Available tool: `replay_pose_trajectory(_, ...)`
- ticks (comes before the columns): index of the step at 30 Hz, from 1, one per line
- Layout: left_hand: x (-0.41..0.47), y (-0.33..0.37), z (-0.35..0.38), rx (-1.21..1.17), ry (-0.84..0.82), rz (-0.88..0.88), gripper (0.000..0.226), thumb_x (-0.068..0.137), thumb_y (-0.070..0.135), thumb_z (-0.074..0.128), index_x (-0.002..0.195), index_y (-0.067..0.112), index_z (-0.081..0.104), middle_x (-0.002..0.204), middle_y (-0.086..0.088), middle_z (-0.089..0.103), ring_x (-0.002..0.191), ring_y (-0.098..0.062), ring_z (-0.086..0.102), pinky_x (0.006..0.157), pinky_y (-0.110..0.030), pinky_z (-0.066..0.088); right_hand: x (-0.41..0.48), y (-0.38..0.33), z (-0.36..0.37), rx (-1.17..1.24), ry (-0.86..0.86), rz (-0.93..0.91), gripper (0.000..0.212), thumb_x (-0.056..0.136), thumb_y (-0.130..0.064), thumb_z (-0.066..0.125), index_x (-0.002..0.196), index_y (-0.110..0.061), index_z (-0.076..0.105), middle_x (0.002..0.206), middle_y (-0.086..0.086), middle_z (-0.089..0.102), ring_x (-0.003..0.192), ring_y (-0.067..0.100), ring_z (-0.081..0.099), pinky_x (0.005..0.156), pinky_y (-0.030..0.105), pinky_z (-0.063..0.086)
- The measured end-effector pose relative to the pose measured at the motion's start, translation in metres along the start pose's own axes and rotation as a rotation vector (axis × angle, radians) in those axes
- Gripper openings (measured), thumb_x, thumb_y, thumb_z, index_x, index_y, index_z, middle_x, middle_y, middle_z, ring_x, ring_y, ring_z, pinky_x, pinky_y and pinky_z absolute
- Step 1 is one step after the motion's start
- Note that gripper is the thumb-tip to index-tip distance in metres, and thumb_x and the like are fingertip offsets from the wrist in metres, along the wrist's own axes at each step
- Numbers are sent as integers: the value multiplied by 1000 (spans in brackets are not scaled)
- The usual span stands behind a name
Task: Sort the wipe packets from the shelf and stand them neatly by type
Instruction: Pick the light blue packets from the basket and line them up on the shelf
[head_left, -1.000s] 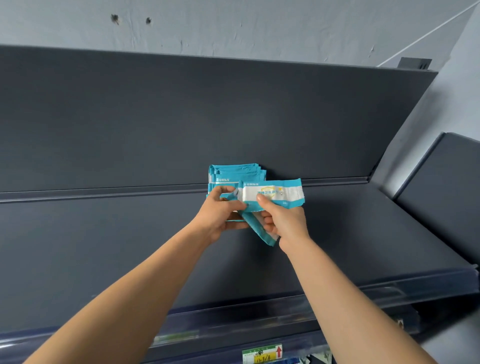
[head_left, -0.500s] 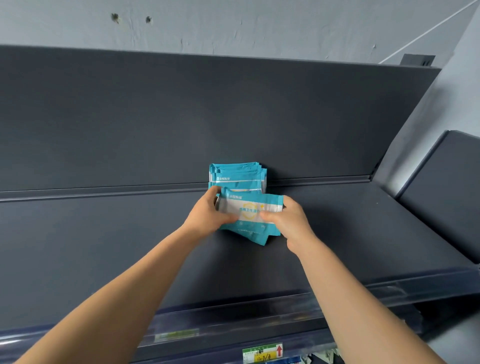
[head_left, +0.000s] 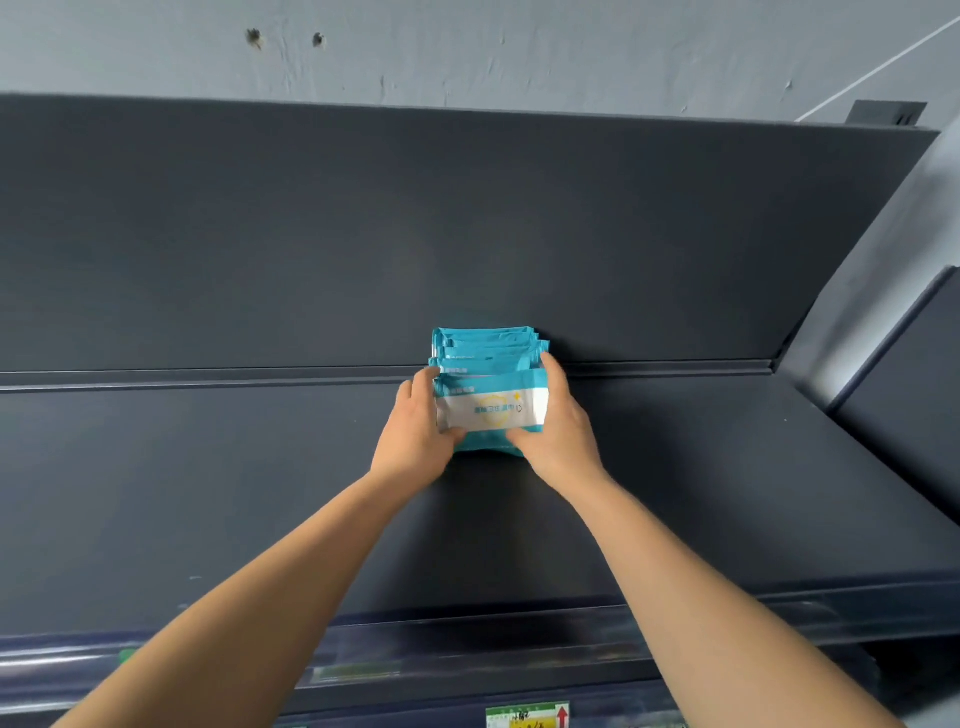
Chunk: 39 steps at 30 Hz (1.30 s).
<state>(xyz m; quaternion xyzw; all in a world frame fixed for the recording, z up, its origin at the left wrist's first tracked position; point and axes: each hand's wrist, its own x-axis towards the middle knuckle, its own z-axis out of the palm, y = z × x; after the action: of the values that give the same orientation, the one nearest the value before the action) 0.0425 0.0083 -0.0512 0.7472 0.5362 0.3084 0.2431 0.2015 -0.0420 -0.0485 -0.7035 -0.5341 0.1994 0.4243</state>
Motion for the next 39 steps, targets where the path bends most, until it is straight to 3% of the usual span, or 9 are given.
replay_pose_trajectory(3, 0, -1, 4, 56, -67, -53, 91, 71, 22, 81, 142, 20, 25, 137, -1, 43, 121, -22, 48, 92, -39, 47, 6, 8, -2, -181, 37, 42, 81, 76, -23, 78, 141, -21, 30, 124, -3, 56, 112, 18, 54, 82, 34, 48)
replay_pose_trajectory(7, 1, 5, 10, 192, 25, -55, 80, 69, 24, 81, 130, 16, 30, 131, -2, 46, 115, -25, 51, 83, -42, 48, 15, 14, -1, -218, -49, 78, 50, 77, -26, 76, 114, -18, 43, 113, -3, 59, 92, 15, 55, 69, 33, 47)
replay_pose_trajectory(14, -1, 3, 8, 516, 28, 132, 92, 76, 38, 74, 147, 26, 17, 148, -7, 20, 135, -27, 25, 105, -45, 32, 14, 14, -5, -430, -44, 68, 67, 65, -45, 81, 114, -18, 45, 110, -2, 59, 102, 21, 57, 74, 37, 52)
replay_pose_trajectory(17, -1, 2, 2, 590, -36, 201, 91, 79, 43, 70, 149, 26, 15, 154, -9, 11, 142, -27, 12, 111, -44, 24, 5, 12, -7, -502, -35, 75, 68, 68, -47, 80, 118, -16, 46, 116, 3, 58, 108, 24, 53, 82, 38, 50)
replay_pose_trajectory(21, -1, 2, -5, 696, -87, 310, 91, 82, 47, 65, 151, 24, 10, 157, -11, 3, 145, -27, 3, 113, -43, 18, -11, 5, -8, -583, -10, 103, 64, 74, -46, 75, 122, -15, 44, 120, 4, 57, 110, 25, 54, 78, 34, 44)
replay_pose_trajectory(28, -11, 2, -16, 846, -149, 558, 76, 91, 37, 57, 150, 21, 13, 157, -12, 9, 145, -30, 5, 115, -46, 14, -60, -8, -10, -733, 49, 227, 49, 90, -41, 60, 128, -15, 41, 128, 7, 55, 117, 27, 52, 83, 37, 46)
replay_pose_trajectory(31, -17, 10, -20, 845, -154, 680, 64, 90, 37, 58, 145, 20, 28, 150, -9, 25, 141, -28, 17, 113, -45, 21, -88, -15, -22, -798, 104, 262, 49, 94, -42, 54, 134, -17, 44, 133, 6, 53, 123, 27, 48, 93, 39, 44)
replay_pose_trajectory(34, -28, 24, -19, 783, -166, 802, 54, 90, 36, 58, 138, 17, 40, 139, -6, 42, 131, -26, 34, 104, -39, 32, -120, -20, -38, -855, 204, 265, 46, 94, -42, 54, 134, -19, 47, 128, 5, 57, 119, 27, 51, 90, 38, 44)
replay_pose_trajectory(39, -64, 59, -4, 684, -200, 948, 32, 91, 28, 54, 121, 16, 51, 125, -3, 51, 122, -23, 43, 96, -34, 38, -184, -24, -66, -941, 329, 304, 41, 93, -39, 55, 130, -21, 52, 122, 5, 59, 116, 26, 52, 93, 38, 43)
